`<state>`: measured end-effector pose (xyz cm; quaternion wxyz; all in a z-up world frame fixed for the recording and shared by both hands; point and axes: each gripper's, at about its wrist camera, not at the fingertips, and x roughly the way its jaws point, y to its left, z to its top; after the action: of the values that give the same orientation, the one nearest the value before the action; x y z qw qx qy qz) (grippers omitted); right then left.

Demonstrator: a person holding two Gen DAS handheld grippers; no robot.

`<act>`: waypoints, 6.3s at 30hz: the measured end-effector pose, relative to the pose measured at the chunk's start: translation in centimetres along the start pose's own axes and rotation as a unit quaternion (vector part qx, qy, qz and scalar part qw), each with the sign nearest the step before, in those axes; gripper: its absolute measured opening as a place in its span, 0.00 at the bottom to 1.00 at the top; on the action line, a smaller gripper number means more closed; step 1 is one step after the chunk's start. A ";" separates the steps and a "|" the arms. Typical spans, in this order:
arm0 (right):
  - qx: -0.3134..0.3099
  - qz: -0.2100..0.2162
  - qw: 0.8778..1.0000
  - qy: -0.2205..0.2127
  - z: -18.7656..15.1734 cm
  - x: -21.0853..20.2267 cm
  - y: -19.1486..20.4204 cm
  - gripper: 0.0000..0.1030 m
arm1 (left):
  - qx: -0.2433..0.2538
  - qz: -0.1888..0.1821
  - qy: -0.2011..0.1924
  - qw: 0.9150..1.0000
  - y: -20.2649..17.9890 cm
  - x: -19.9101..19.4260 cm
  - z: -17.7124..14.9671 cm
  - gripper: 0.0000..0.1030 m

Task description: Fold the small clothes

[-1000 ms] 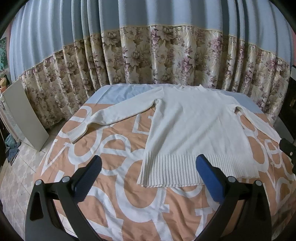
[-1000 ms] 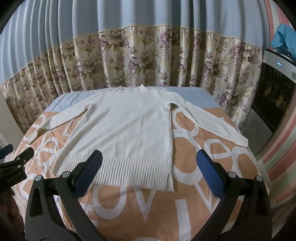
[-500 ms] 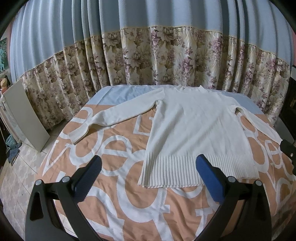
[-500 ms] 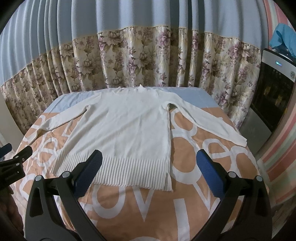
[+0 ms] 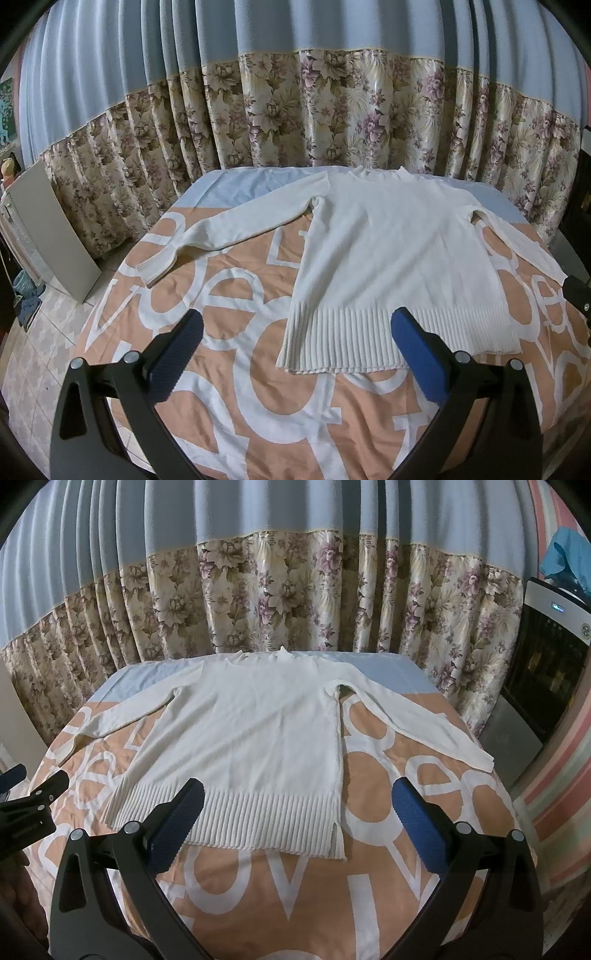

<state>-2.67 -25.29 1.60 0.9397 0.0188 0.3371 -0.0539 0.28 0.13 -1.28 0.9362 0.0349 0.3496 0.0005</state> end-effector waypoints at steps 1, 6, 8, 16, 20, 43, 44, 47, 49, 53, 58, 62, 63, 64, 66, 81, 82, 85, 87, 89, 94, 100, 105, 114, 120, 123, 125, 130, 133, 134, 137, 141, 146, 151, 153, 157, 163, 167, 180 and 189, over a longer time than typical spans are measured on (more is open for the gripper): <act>0.000 0.000 1.000 0.000 0.0 0.0 0.1 0.97 | 0.000 0.001 0.000 1.000 0.0 0.0 0.0 0.99; 0.001 0.000 1.000 0.000 0.0 0.0 0.1 0.97 | 0.001 0.001 0.000 1.000 0.0 0.0 0.0 0.99; -0.001 0.000 1.000 0.001 0.0 0.1 0.0 0.97 | -0.001 0.000 0.000 1.000 0.0 0.0 0.1 0.99; 0.001 -0.001 1.000 -0.001 0.0 0.1 0.0 0.97 | 0.004 0.000 -0.001 1.000 -0.2 -0.2 0.6 0.99; 0.000 -0.002 1.000 -0.001 0.4 0.3 -0.1 0.97 | 0.005 -0.001 0.002 1.000 -0.5 -0.2 1.6 0.99; -0.006 0.000 1.000 0.002 3.1 -0.2 0.1 0.97 | 0.011 -0.010 -0.006 1.000 -1.5 -0.3 4.9 0.99; -0.005 0.000 1.000 0.003 3.3 0.0 -0.1 0.97 | 0.010 -0.010 -0.006 1.000 -1.4 -0.4 4.8 0.99; 0.001 -0.002 1.000 0.006 3.5 0.3 -0.5 0.97 | 0.010 -0.010 -0.002 1.000 -1.5 0.0 5.2 0.99; 0.001 -0.001 1.000 0.009 3.6 0.7 -0.7 0.97 | 0.010 -0.010 -0.002 1.000 -1.5 0.2 5.3 0.99; -0.004 0.002 1.000 0.011 3.7 1.0 -0.6 0.97 | 0.006 -0.012 0.002 1.000 -1.2 0.7 5.0 0.99; -0.011 0.004 1.000 0.011 3.8 1.3 -0.4 0.97 | 0.007 -0.009 0.001 1.000 -0.9 1.0 4.8 0.99; -0.016 0.006 1.000 0.014 3.9 1.6 -0.2 0.97 | 0.008 -0.009 0.002 1.000 -0.9 1.1 4.9 0.99; -0.018 0.007 1.000 0.016 4.0 1.7 -0.2 0.97 | 0.008 -0.008 0.002 1.000 -0.9 1.1 5.0 0.99; -0.019 0.007 1.000 0.016 3.9 1.8 -0.1 0.97 | 0.007 -0.009 0.003 1.000 -0.9 1.0 5.0 0.99; -0.019 0.009 1.000 0.017 3.9 1.8 0.0 0.97 | 0.007 -0.009 0.002 1.000 -0.8 1.1 5.0 0.99; 0.003 -0.006 1.000 0.013 3.8 1.9 -1.3 0.97 | 0.010 -0.008 0.006 1.000 -0.9 1.6 4.2 0.99; 0.002 -0.006 1.000 0.013 3.8 1.9 -1.3 0.97 | 0.011 -0.008 0.006 1.000 -1.1 1.6 4.1 0.99; 0.000 -0.004 1.000 0.015 3.6 2.0 -1.5 0.97 | 0.011 -0.007 0.006 1.000 -1.1 1.6 4.1 0.99; -0.001 -0.003 1.000 0.016 3.5 2.2 -1.6 0.97 | 0.012 -0.006 0.005 1.000 -1.1 1.6 4.1 0.99; -0.003 -0.004 1.000 0.018 3.3 2.5 -1.6 0.97 | 0.014 0.001 0.001 1.000 -1.4 1.9 3.8 0.99; -0.015 -0.008 1.000 0.020 2.9 3.7 -2.1 0.97 | 0.008 -0.020 0.014 1.000 -3.0 3.6 3.1 0.99; 0.012 -0.014 1.000 0.025 2.1 5.5 -6.3 0.97 | 0.035 -0.046 0.007 0.998 -5.8 3.9 2.6 0.99; 0.031 -0.056 0.998 0.016 1.2 6.7 -12.0 0.97 | 0.050 -0.046 0.008 0.998 -7.5 4.7 2.2 0.99; 0.065 -0.116 0.991 0.011 0.0 10.0 -23.0 0.97 | 0.048 -0.036 0.007 0.998 -8.8 7.8 1.6 0.99; 0.061 -0.131 0.989 0.027 -1.1 12.8 -27.0 0.94 | 0.045 -0.037 0.026 0.998 -10.2 10.8 1.9 0.99; 0.055 -0.132 0.989 0.039 -1.8 14.3 -28.2 0.92 | 0.041 -0.027 0.038 0.998 -11.0 12.2 2.2 0.99; 0.054 -0.128 0.989 0.056 -2.3 15.6 -29.0 0.89 | 0.033 -0.011 0.040 0.999 -11.3 12.9 2.4 0.99; 0.071 -0.113 0.987 0.091 -3.2 17.9 -30.9 0.85 | 0.018 0.017 0.046 0.999 -12.0 14.0 2.6 0.99; 0.083 -0.112 0.986 0.096 -3.0 18.4 -31.6 0.85 | 0.020 0.018 0.047 0.999 -12.6 14.7 3.0 0.99; 0.087 -0.115 0.985 0.099 -2.9 18.6 -31.8 0.86 | 0.019 0.017 0.052 0.998 -12.7 15.1 3.1 0.99; 0.104 -0.114 0.982 0.112 -2.7 19.6 -32.8 0.86 | 0.011 0.016 0.056 0.998 -12.8 15.7 3.5 0.99; 0.122 -0.114 0.979 0.117 -2.6 20.3 -33.8 0.91 | 0.021 0.013 0.050 0.998 -13.3 16.0 4.0 0.99; 0.143 -0.114 0.976 0.116 -2.6 20.6 -34.4 0.90 | 0.028 0.006 0.047 0.998 -13.9 16.2 4.2 0.99; 0.150 -0.078 0.980 0.107 -2.4 20.3 -34.3 0.48 | 0.039 -0.002 0.049 0.998 -14.6 16.5 3.9 0.99; 0.153 -0.081 0.979 0.107 -2.1 20.3 -33.9 0.33 | 0.041 -0.004 0.051 0.998 -14.8 16.5 3.8 0.99; 0.159 -0.087 0.980 0.087 -1.5 19.4 -33.6 0.24 | 0.046 -0.008 0.045 0.998 -14.9 16.3 3.8 0.99; 0.138 -0.088 0.985 0.055 0.2 17.6 -32.5 0.18 | 0.045 -0.006 0.040 0.998 -14.7 16.2 4.2 0.99; 0.136 -0.083 0.986 0.040 1.6 16.6 -31.6 0.16 | 0.050 -0.005 0.032 0.998 -14.5 16.3 4.7 0.99; 0.136 -0.014 0.991 0.011 7.0 16.5 -23.2 0.15 | 0.058 -0.003 0.028 0.998 -11.3 19.7 9.3 0.99; 0.091 0.039 0.995 0.018 11.5 20.5 -14.2 0.15 | 0.047 0.007 0.018 0.999 -7.6 21.6 12.6 0.99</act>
<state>18.68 -42.03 -2.53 0.9293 0.1183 0.3466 -0.0469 24.66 -7.72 -6.48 0.9271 0.0814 0.3658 -0.0090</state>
